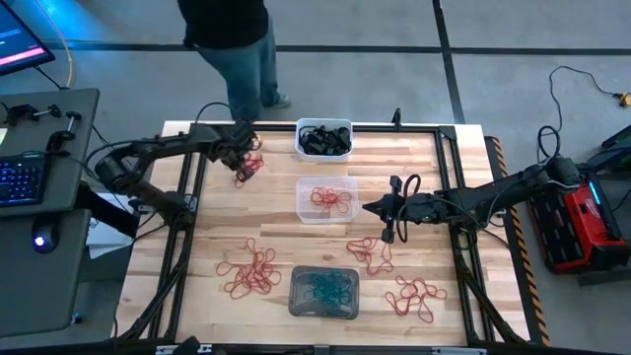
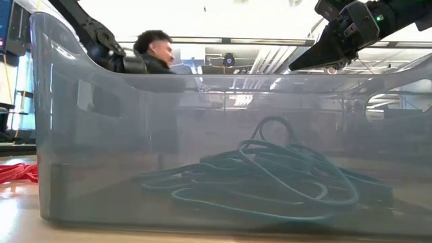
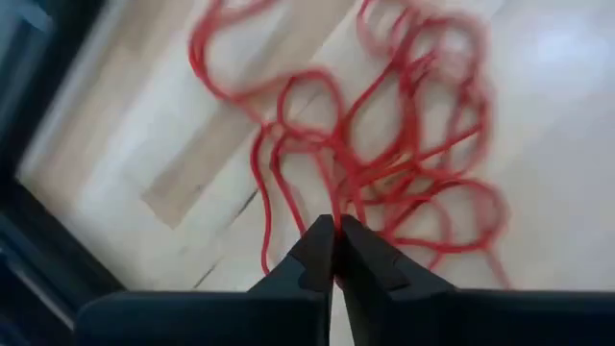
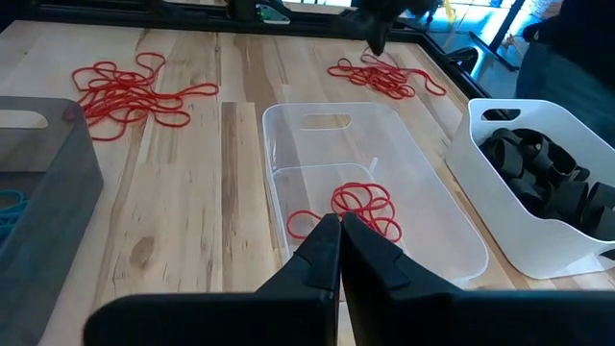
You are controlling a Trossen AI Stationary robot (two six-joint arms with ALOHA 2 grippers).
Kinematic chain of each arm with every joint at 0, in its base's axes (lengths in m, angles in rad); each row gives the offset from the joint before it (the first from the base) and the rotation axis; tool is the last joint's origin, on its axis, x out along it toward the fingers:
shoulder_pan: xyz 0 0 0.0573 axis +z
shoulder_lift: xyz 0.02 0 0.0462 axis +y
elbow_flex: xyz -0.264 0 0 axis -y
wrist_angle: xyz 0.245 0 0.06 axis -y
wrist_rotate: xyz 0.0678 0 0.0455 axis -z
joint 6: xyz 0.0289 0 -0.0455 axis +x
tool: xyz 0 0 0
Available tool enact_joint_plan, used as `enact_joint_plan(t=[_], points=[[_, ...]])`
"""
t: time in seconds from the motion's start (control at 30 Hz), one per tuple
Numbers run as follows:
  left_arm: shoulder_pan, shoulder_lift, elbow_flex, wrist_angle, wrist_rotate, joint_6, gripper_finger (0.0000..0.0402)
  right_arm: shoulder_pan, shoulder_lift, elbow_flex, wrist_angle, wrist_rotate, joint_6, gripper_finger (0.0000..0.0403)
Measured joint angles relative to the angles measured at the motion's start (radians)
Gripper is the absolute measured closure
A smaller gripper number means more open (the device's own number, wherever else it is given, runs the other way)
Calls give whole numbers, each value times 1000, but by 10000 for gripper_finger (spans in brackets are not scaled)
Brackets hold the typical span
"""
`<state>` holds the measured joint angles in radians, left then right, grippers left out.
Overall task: Sort rubber bands into baskets
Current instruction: Put the red rubber band into the transparent bin
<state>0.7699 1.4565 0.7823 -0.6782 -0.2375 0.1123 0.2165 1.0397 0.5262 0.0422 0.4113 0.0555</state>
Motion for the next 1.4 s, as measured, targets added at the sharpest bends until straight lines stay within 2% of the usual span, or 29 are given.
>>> enact_joint_plan(t=[0.27, 0.4, 0.5, 0.77, 0.87, 1.0, 1.27, 1.4], points=[[-127, -189, 95, -80, 0, -38, 399, 0, 0, 0, 0, 11, 24, 403], [-237, -253, 142, -87, 65, -99, 400, 0, 0, 0, 0, 14, 25, 403], [-336, -263, 187, -73, 109, -149, 400, 0, 0, 0, 0, 31, 23, 403], [-590, -202, 318, 50, 111, -211, 401, 0, 0, 0, 0, 49, 23, 403], [-636, -157, 356, 56, 70, -215, 401, 0, 0, 0, -1, 55, 15, 403], [-664, -110, 388, 29, -38, -205, 401, 0, 0, 0, -1, 55, 15, 403], [-699, -122, 393, 20, -200, -155, 401, 0, 0, 0, -6, 55, 15, 403], [-731, -131, 393, 119, -130, -125, 401, 0, 0, 0, -12, 60, 15, 403]])
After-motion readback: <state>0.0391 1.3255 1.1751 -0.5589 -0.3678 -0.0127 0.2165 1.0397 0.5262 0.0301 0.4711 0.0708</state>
